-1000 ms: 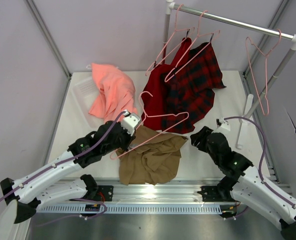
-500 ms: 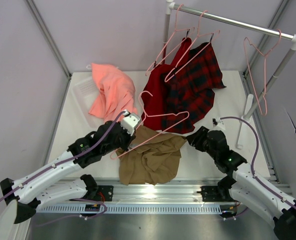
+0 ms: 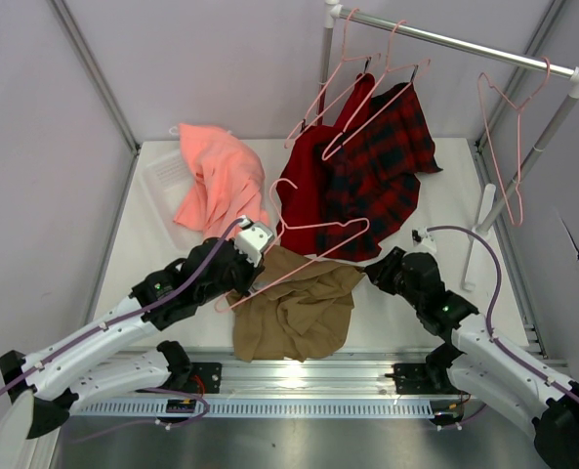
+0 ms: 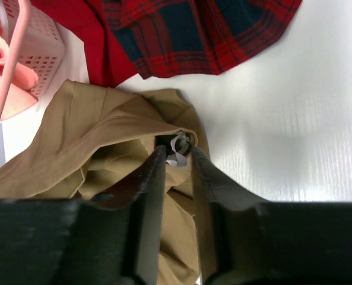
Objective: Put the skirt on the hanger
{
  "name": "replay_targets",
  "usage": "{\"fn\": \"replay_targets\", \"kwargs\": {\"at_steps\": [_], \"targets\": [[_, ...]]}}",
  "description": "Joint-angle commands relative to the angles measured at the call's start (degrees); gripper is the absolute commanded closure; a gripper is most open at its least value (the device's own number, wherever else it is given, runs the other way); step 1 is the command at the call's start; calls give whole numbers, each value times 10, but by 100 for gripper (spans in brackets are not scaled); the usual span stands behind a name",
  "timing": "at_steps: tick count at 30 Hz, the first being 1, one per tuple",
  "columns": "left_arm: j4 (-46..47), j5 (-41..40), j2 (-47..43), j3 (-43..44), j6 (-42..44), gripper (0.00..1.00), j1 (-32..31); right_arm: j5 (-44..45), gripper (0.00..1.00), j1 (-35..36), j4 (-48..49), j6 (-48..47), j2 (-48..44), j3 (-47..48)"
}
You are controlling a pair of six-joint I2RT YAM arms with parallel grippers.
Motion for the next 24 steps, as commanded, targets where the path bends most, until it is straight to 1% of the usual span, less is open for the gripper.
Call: {"fn": "replay_targets", "kwargs": {"at_steps": [1, 4, 8, 12, 15, 20, 24], "targets": [[26, 12, -12, 4, 7, 100, -2, 8, 73, -3, 18, 3, 1, 3], [26, 12, -11, 2, 7, 100, -3, 14, 76, -2, 12, 4, -1, 7], [27, 15, -11, 2, 8, 99, -3, 21, 87, -2, -14, 7, -1, 15], [26, 23, -4, 3, 7, 99, -3, 33, 92, -3, -27, 1, -13, 24], [19, 22, 4, 5, 4, 99, -7, 41, 100, -3, -37, -8, -18, 35], [-7, -16, 11, 18, 5, 100, -49, 54, 100, -3, -60, -15, -14, 61], [-21, -20, 10, 19, -3, 100, -70, 91, 100, -5, -83, -34, -23, 93]]}}
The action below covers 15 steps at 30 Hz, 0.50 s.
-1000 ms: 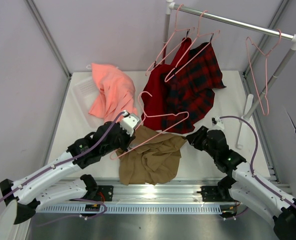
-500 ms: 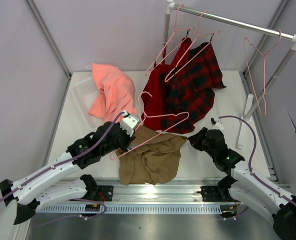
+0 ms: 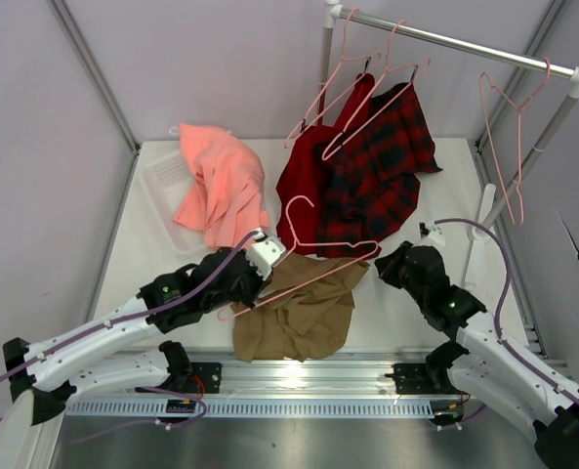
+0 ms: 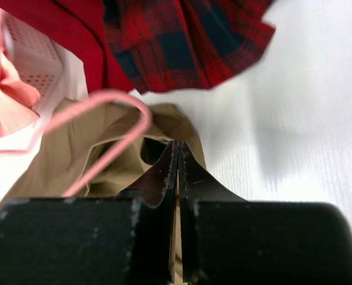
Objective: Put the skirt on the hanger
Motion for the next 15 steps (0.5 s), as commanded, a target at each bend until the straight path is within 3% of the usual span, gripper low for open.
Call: {"fn": "replay_targets", "kwargs": {"at_steps": [1, 6, 15], "targets": [[-6, -16, -8, 19, -5, 100, -14, 47, 100, -5, -16, -31, -14, 48], [-22, -23, -13, 19, -21, 100, -23, 49, 100, -26, -36, -57, -26, 56], [-9, -16, -10, 7, -22, 100, -33, -22, 100, -58, -7, -85, -40, 49]]}}
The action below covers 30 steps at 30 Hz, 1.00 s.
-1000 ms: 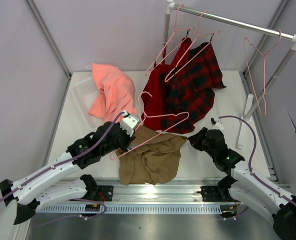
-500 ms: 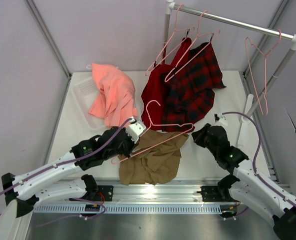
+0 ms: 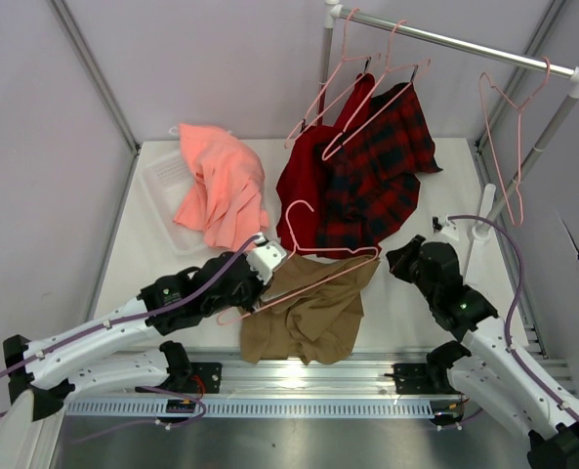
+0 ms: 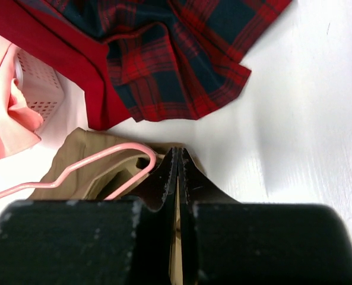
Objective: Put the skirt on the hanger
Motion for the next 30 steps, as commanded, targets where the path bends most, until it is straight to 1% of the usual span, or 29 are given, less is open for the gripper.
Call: {"fn": "replay_targets", "kwargs": {"at_steps": [1, 2, 6, 11, 13, 14, 18, 21, 23, 26, 30], "targets": [[15, 6, -5, 7, -6, 100, -6, -30, 100, -9, 39, -32, 2, 16], [17, 6, 1, 8, -5, 100, -6, -55, 100, -11, 45, -44, 5, 14], [9, -21, 21, 15, -5, 100, -11, -95, 100, -14, 71, -81, 17, 22], [-7, -85, 17, 39, -3, 100, -12, -124, 100, -25, 53, -135, 33, 52], [-9, -71, 1, 56, 16, 100, -12, -131, 100, -35, 36, -155, 37, 68], [-9, -47, -4, 59, 22, 100, -11, -131, 100, -38, 34, -157, 40, 73], [-9, 8, -7, 65, 42, 100, -12, -183, 100, -58, 42, -165, 41, 77], [-11, 11, 23, 69, 44, 100, -12, -207, 100, -66, 55, -159, 43, 80], [-7, 7, 40, 59, 44, 100, -14, -189, 100, -68, 51, -149, 47, 84], [7, 2, 45, 49, 45, 100, -17, -166, 100, -77, 36, -130, 47, 98], [7, 0, 40, 46, 44, 100, -18, -190, 100, -97, 51, -128, 41, 103]]}}
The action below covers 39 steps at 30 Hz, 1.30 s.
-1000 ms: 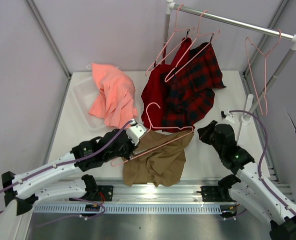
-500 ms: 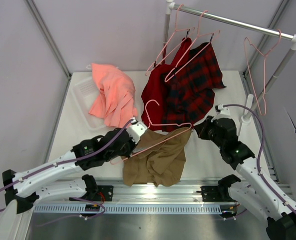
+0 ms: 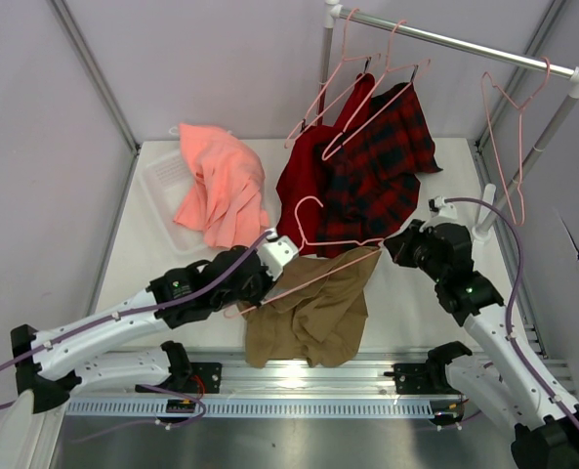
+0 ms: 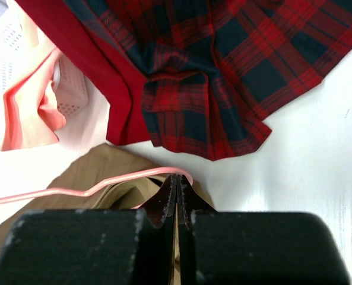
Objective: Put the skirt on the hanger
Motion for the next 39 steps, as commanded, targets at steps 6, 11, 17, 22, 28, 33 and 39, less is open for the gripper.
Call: {"fn": "replay_targets", "kwargs": {"at_steps": [6, 11, 17, 22, 28, 33, 39], "targets": [[2, -3, -38, -3, 14, 100, -7, 3, 100, -24, 16, -7, 18, 44], [7, -16, -60, -15, 3, 100, -7, 12, 100, -31, 11, 10, 22, 39], [16, 6, -48, -21, 6, 100, -7, -18, 100, -32, 26, 2, 19, 42], [9, -101, -20, -7, -11, 100, -8, -69, 100, -32, 43, -42, 13, 45], [2, -151, -65, 14, -36, 100, -8, -75, 100, -35, 15, -64, -7, 25], [-6, -154, -90, 7, -36, 100, -8, -73, 100, -35, 5, -53, -40, 0], [-19, -143, -93, -9, -47, 100, -8, -54, 100, -35, -35, -54, -62, 11]]}}
